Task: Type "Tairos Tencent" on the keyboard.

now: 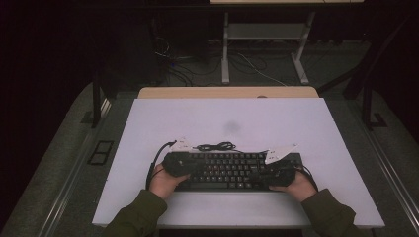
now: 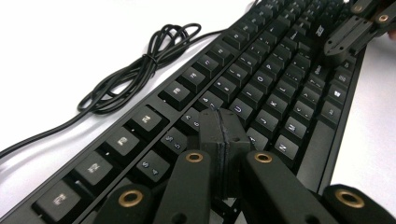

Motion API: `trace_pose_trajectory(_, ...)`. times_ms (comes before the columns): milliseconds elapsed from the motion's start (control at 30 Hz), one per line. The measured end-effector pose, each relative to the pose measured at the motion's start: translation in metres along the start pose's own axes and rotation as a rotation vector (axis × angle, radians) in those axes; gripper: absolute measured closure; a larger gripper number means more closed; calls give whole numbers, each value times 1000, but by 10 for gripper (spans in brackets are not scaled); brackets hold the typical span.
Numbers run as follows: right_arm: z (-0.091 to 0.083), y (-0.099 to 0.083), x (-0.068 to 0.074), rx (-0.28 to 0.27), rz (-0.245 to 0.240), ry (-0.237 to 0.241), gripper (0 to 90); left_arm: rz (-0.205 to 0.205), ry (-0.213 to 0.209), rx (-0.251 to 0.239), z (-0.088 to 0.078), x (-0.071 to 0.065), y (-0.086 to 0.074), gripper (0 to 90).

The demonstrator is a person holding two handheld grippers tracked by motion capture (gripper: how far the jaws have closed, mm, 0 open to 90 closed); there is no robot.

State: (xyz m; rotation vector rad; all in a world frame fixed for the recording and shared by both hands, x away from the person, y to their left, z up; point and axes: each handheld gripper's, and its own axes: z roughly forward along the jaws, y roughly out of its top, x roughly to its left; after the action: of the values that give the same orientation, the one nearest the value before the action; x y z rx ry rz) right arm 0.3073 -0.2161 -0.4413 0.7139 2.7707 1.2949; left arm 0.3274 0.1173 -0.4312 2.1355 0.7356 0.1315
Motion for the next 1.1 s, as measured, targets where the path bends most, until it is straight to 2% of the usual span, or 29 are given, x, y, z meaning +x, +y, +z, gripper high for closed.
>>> trace_pose_trajectory(33,0,0,0,0,0,-1,893,12,-1,13,1,0,0,892)
trace_pose_trajectory(233,0,0,0,-2,2,3,894,14,1,25,7,0,1,893)
trace_pose_trajectory(300,0,0,0,-2,0,1,894,35,18,48,8,-1,1,893)
trace_pose_trajectory(367,0,0,0,-1,1,2,894,36,14,51,7,0,1,894)
trace_pose_trajectory(567,0,0,0,-1,1,3,894,33,13,44,6,-1,2,893)
trace_pose_trajectory(600,0,0,0,0,1,1,894,17,10,30,5,-1,2,893)
trace_pose_trajectory(633,0,0,0,0,0,-1,894,26,12,32,3,-1,3,893)
trace_pose_trajectory(800,0,0,0,1,0,-1,894,6,3,-14,-3,-1,3,891)
trace_pose_trajectory(900,0,0,0,0,0,1,894,-3,-1,-31,-7,-1,3,833)
trace_pose_trajectory(1100,0,0,0,2,-3,-1,894,-5,-5,-51,-13,-1,0,659)
